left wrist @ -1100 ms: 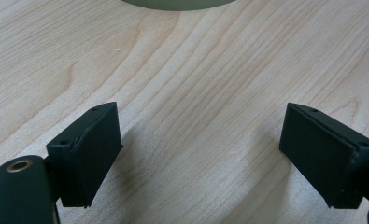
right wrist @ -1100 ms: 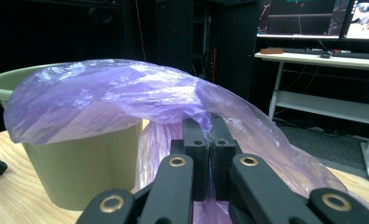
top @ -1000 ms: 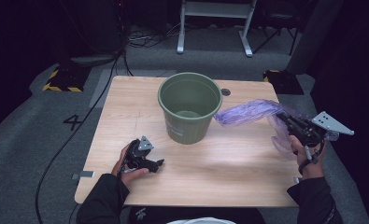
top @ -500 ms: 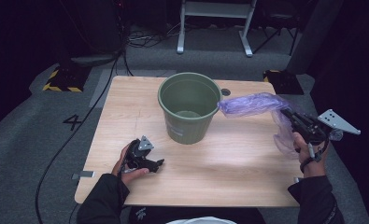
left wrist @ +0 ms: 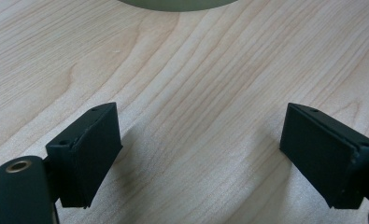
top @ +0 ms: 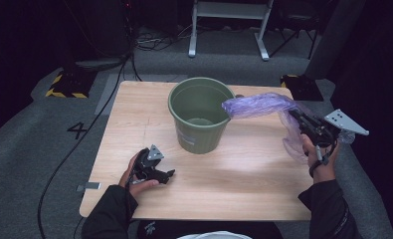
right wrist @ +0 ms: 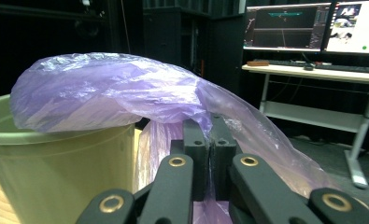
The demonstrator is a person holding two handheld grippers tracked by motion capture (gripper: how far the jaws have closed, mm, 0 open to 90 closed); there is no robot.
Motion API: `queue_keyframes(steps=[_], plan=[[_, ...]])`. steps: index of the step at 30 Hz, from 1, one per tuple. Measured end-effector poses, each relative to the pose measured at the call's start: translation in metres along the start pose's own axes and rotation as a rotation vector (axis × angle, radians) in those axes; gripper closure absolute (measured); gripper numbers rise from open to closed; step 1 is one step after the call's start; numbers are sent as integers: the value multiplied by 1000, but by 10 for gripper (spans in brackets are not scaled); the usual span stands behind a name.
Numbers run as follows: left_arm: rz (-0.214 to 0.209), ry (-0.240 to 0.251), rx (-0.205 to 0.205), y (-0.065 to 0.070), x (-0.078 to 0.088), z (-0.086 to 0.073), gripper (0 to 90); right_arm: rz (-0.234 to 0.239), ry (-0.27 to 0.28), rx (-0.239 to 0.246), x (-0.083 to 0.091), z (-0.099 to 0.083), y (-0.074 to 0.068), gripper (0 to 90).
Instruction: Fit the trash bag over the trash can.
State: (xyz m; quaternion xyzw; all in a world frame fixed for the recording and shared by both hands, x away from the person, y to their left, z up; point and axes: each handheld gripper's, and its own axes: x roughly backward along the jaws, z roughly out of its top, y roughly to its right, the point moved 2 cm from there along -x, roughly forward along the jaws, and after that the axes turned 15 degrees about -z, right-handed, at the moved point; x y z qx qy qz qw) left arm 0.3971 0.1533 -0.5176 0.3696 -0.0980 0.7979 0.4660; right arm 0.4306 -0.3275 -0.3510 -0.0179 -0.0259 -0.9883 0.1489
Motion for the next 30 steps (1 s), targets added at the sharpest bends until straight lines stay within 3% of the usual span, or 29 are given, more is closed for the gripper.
queue_keyframes(steps=[7,9,15,30], plan=[[4,-22,-12,3,0,4,163,-5,-19,63,-15,2,-19,887],[-2,-3,-22,5,3,7,163,2,-21,98,-20,4,-29,885],[11,34,-41,10,10,13,160,36,-31,134,-27,4,-44,871],[27,188,-113,37,37,39,195,80,-58,199,-37,2,-69,866]])
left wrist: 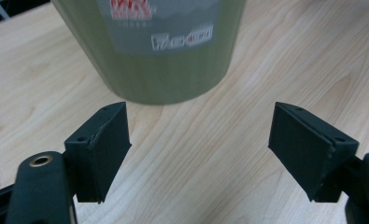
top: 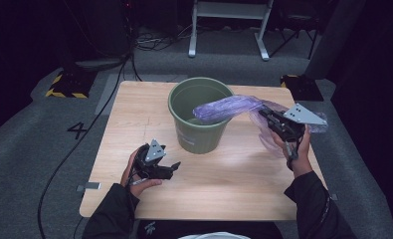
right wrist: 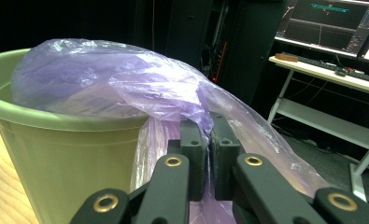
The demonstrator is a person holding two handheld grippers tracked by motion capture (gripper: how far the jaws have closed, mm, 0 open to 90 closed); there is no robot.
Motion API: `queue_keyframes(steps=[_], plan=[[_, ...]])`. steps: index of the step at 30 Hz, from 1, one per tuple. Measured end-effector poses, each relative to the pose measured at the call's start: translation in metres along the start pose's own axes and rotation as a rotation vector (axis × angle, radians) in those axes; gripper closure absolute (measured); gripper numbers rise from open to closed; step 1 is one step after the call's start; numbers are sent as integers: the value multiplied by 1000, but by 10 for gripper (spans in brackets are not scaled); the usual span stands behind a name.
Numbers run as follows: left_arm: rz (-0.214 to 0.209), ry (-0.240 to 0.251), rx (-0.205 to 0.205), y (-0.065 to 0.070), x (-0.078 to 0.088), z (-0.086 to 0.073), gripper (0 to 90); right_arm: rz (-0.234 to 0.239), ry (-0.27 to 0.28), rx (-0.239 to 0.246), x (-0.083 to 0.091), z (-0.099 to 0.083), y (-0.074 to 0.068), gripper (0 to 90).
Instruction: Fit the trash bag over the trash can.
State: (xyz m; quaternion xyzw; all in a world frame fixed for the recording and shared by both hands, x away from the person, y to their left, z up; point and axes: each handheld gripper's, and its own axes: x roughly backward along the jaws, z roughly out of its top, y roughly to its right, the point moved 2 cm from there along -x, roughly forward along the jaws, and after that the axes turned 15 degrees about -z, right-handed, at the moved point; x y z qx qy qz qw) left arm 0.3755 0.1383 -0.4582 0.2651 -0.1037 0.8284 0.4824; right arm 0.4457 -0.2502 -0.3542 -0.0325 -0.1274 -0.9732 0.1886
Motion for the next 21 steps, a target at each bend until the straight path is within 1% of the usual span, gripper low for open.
queue_keyframes(steps=[4,5,6,8,10,11,13,14,15,16,17,18,19,21], plan=[[-5,37,-29,6,8,9,193,7,-3,7,-2,1,-4,866],[0,58,-42,10,11,14,193,10,-6,15,-3,2,-6,863],[0,58,-42,10,11,14,193,11,-8,18,-4,2,-8,863],[-4,80,-49,14,15,20,193,12,-9,23,-4,2,-9,863],[0,106,-66,17,21,28,194,16,-12,36,-6,3,-12,858],[0,106,-66,17,21,28,193,16,-12,36,-6,3,-12,858],[2,122,-74,19,24,33,194,16,-14,46,-6,4,-15,856],[8,127,-86,19,26,38,194,21,-16,48,-7,5,-17,855],[8,127,-86,19,26,38,194,21,-16,48,-7,5,-17,855],[15,140,-91,19,28,44,194,27,-19,56,-8,5,-19,853],[15,140,-91,19,28,44,194,27,-19,56,-8,5,-19,853],[19,148,-99,21,30,49,193,34,-21,58,-8,5,-21,853],[19,148,-99,21,30,49,193,34,-21,58,-8,5,-21,853],[11,154,-108,23,31,55,193,40,-23,63,-8,5,-23,853]])
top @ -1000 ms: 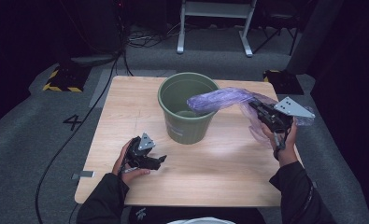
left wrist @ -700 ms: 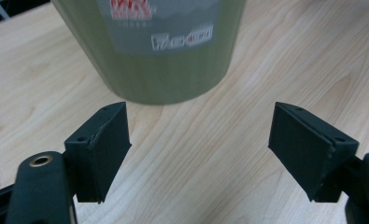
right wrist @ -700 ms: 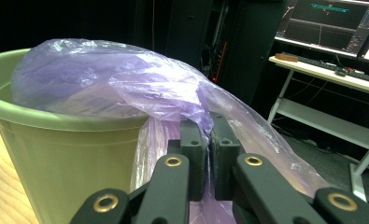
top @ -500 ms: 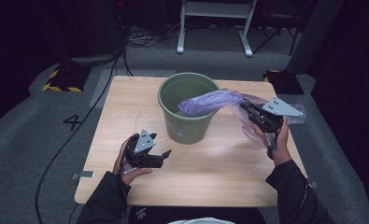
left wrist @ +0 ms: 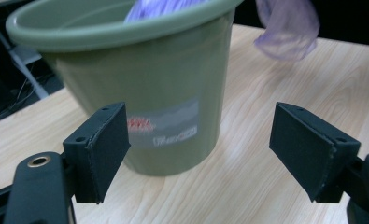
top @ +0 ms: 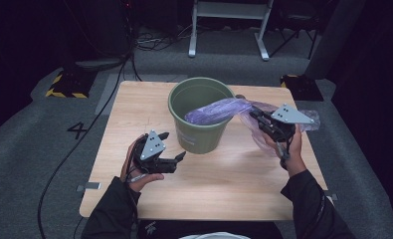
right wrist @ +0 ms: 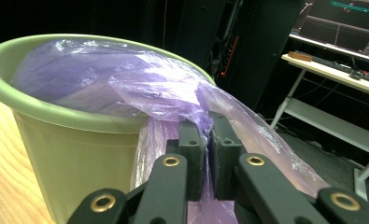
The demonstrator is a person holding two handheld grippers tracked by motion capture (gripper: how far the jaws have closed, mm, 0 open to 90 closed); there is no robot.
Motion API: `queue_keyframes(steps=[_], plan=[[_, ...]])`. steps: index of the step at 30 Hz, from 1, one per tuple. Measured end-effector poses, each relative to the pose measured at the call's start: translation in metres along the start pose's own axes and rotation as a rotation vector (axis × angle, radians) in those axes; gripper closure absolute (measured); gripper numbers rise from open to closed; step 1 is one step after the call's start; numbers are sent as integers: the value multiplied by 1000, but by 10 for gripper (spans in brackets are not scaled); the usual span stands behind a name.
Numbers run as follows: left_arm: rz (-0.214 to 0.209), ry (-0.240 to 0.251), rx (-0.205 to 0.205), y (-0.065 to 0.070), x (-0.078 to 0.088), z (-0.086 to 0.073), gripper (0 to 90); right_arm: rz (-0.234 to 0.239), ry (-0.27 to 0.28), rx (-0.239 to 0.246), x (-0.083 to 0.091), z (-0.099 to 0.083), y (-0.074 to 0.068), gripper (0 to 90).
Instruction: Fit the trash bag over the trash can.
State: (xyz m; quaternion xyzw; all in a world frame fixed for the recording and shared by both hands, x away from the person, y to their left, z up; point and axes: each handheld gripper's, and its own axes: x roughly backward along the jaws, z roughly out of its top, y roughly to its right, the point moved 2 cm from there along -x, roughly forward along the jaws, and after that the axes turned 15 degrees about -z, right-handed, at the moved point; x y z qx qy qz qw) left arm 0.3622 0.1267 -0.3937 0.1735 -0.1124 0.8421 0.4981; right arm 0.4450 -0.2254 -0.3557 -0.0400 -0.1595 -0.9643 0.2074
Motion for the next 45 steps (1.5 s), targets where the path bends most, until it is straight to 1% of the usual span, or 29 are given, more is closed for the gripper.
queue_keyframes(steps=[3,6,7,8,9,11,13,14,15,17,18,19,20,21,25,26,27,28,30,31,32,34,37,41,45], plan=[[11,0,-21,1,-2,8,191,8,-1,7,-1,0,-3,853],[10,18,-27,0,-4,19,184,20,-2,26,-2,1,-8,854],[10,18,-27,0,-4,19,184,20,-2,26,-2,1,-8,854],[29,31,-36,0,-5,21,184,22,-3,27,-2,2,-8,853],[40,34,-48,-1,-7,23,188,24,-4,31,-2,2,-9,853],[17,16,-33,-3,-11,27,191,26,-5,41,-3,2,-11,853],[19,13,-41,-4,-14,32,189,33,-8,52,-4,2,-13,851],[24,19,-48,-5,-15,35,189,36,-9,55,-4,2,-13,851],[42,25,-66,-5,-17,38,199,36,-8,59,-4,3,-14,851],[24,5,-62,-7,-22,43,194,39,-8,59,-4,4,-14,852],[18,5,-65,-8,-23,45,194,39,-8,59,-4,4,-14,852],[18,10,-68,-8,-26,48,194,41,-7,59,-4,4,-14,851],[25,5,-81,-8,-30,52,202,41,-6,62,-4,5,-15,851],[18,-5,-82,-9,-31,54,200,46,-6,62,-3,5,-16,851],[-8,0,-77,-11,-37,67,198,57,-4,77,-3,8,-19,850],[-7,-1,-79,-12,-38,70,198,57,-4,77,-3,8,-19,850],[8,-8,-92,-15,-40,74,195,61,-4,85,-4,9,-21,848],[17,-11,-90,-18,-42,77,195,61,-4,85,-4,9,-21,848],[-12,-3,-57,-24,-45,82,194,65,-9,97,-5,10,-22,847],[-16,-7,-55,-25,-46,84,194,65,-9,97,-5,10,-22,847],[-14,-17,-62,-26,-49,86,194,66,-10,99,-4,10,-23,846],[-25,-23,-65,-25,-53,90,190,68,-8,108,-5,12,-24,844],[-37,-34,-80,-21,-60,95,190,71,-7,113,-5,13,-26,843],[-38,-68,-100,-17,-70,98,192,80,-3,126,-5,14,-29,840],[-47,-79,-109,-16,-75,99,232,91,2,131,-4,15,-31,839]])
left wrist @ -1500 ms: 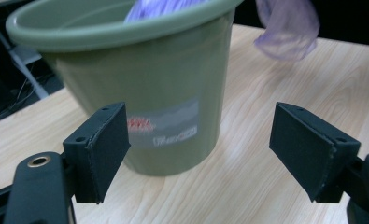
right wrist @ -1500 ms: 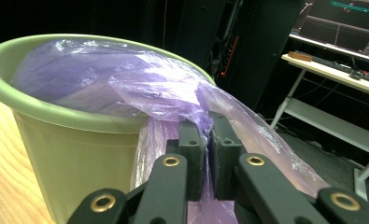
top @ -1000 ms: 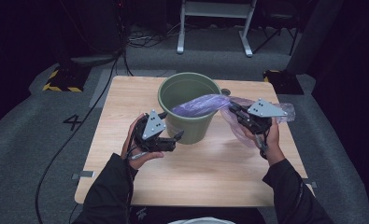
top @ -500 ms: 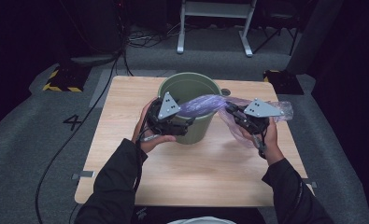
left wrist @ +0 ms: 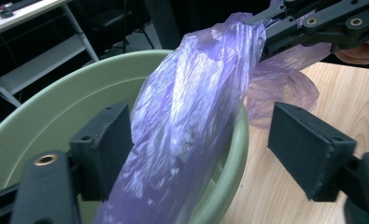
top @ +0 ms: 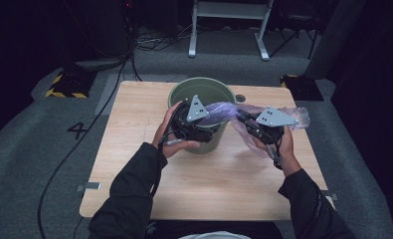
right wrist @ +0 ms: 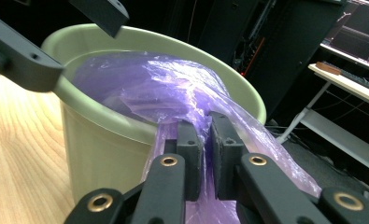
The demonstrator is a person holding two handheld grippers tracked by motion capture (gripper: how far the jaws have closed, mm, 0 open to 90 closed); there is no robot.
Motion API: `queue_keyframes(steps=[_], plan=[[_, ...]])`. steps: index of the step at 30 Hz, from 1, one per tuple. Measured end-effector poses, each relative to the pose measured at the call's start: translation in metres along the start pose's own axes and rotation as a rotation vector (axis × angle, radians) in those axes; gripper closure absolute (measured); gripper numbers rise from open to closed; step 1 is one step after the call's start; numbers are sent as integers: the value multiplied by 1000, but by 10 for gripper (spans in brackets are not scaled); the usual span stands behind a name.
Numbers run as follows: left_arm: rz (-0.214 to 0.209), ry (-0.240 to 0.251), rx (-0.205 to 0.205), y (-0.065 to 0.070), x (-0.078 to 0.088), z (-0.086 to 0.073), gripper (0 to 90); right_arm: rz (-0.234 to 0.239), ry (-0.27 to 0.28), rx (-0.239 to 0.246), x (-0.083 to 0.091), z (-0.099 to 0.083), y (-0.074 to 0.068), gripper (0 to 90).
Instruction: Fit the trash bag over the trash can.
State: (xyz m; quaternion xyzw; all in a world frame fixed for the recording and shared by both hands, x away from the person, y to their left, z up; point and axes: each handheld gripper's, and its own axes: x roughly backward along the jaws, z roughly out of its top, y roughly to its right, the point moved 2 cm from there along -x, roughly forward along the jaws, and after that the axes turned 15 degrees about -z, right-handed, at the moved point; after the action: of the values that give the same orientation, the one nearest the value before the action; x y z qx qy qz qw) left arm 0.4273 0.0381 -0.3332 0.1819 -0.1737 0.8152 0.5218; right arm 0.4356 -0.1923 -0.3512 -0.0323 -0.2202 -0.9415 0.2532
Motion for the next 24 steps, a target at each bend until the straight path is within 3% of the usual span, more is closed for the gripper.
queue_keyframes(steps=[5,9,13,15,18,20,24], plan=[[-9,-7,-12,-1,-3,2,302,17,13,14,2,4,-4,837],[-21,-17,-17,-1,-7,3,297,32,23,26,4,8,-8,836],[-50,-24,-34,2,-10,6,233,44,36,38,7,13,-12,835],[-30,-37,-41,2,-12,7,253,49,39,44,9,15,-14,833],[6,-55,-48,-1,-12,8,419,52,39,55,10,15,-15,826],[8,-57,-78,-1,-11,7,618,55,39,55,11,15,-16,813],[38,-61,-91,-2,-11,6,740,55,44,51,12,14,-16,772]])
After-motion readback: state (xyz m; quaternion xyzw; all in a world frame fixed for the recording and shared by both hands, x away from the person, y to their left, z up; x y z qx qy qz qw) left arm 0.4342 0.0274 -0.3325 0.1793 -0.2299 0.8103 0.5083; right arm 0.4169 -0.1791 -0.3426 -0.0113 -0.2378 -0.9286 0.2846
